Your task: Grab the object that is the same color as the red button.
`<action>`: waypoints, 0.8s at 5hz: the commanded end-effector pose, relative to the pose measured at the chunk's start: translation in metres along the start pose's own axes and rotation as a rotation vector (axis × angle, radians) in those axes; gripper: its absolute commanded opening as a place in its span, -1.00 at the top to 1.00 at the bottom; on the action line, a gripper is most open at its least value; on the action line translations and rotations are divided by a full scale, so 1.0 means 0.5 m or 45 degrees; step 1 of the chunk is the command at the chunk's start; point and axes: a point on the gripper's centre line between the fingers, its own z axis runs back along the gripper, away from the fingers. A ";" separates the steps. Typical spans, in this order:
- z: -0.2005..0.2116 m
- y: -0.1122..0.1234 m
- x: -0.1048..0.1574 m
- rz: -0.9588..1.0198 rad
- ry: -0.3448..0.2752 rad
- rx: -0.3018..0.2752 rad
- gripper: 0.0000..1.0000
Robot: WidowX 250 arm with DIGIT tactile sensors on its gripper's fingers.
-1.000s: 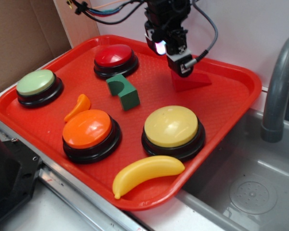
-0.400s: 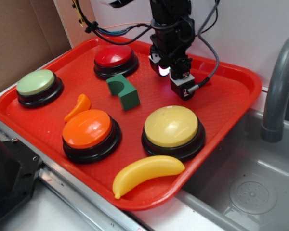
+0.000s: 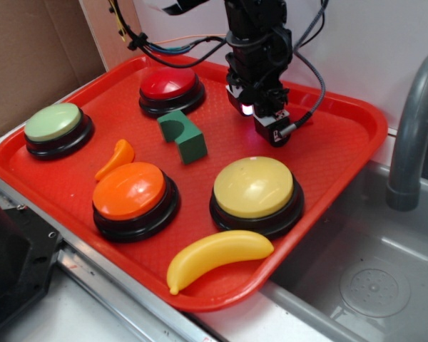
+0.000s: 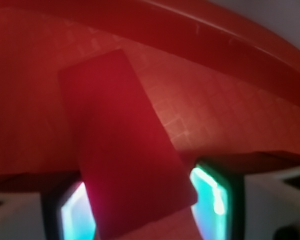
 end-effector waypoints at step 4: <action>0.437 0.039 -0.168 0.686 0.084 0.195 1.00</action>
